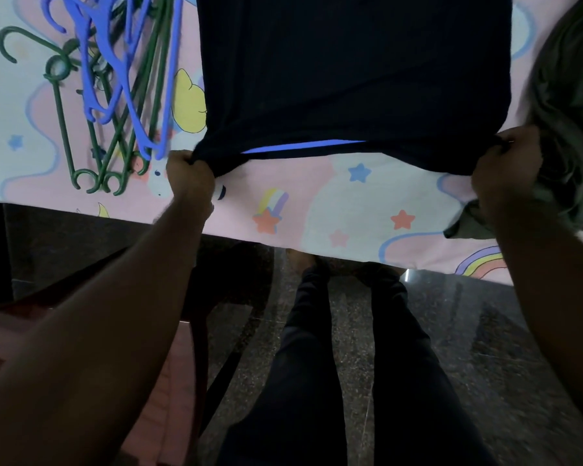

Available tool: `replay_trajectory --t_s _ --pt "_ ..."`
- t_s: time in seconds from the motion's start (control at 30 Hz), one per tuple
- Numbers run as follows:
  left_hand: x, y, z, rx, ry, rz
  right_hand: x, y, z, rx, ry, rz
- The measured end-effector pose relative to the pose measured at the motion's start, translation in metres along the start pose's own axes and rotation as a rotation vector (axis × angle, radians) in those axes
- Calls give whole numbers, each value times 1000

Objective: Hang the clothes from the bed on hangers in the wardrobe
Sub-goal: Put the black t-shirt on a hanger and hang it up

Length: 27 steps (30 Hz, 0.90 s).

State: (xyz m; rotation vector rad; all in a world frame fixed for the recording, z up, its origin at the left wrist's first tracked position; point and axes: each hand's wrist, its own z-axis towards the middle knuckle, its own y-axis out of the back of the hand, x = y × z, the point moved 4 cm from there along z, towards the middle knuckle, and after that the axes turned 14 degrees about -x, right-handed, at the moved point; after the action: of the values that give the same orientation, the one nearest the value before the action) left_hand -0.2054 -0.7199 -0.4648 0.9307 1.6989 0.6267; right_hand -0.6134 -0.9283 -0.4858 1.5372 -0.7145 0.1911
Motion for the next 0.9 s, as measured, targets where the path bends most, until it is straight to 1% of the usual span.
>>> replay_trajectory --t_s 0.07,0.1,0.13,0.17,0.2,0.27,0.3,0.33,0.37,0.4,0.43,0.47,0.5,0.53,0.6,0.67,0.73,0.83,0.9 --pt "-4 0 0 17 201 -290 -2 6 6 -2 -105 79" --pt "-6 -1 1 64 241 -372 -2 11 8 9 -153 102" --pt "-10 -1 -1 147 222 -399 -1 17 8 20 -202 121" --pt "-14 -3 -2 257 147 -376 -1 22 8 31 -250 160" --pt "-17 -5 -5 365 27 -287 -2 25 9 42 -285 212" --pt "-19 -8 -8 499 -284 81 -3 30 9 121 -283 275" --pt "-18 -8 -9 512 -415 255 -4 31 10 186 -265 283" --pt "-19 -5 -8 488 -494 334 -4 36 13 231 -260 303" --pt "-21 0 -3 432 -520 317 -5 42 17 237 -276 353" --pt "-25 9 3 337 -491 245 -6 50 22 207 -309 416" --pt "-25 22 12 196 -428 150 -9 59 27 175 -345 487" --pt "-24 36 18 54 -360 57 -11 66 29 175 -373 542" --pt "-20 46 20 -22 -297 -7 -14 70 27 209 -394 566" --pt "-14 51 18 -12 -230 -45 -18 70 23 274 -414 555" --pt "3 47 2 149 -93 -94 -29 61 10 421 -434 449" --pt "21 39 -17 281 4 -94 -34 52 1 483 -394 335" --pt "33 32 -25 324 9 -39 -31 45 -1 471 -373 294" --pt "34 22 -27 328 -37 26 -23 35 -5 460 -310 206" --pt "26 16 -24 320 -85 69 -14 34 -3 504 -255 126"
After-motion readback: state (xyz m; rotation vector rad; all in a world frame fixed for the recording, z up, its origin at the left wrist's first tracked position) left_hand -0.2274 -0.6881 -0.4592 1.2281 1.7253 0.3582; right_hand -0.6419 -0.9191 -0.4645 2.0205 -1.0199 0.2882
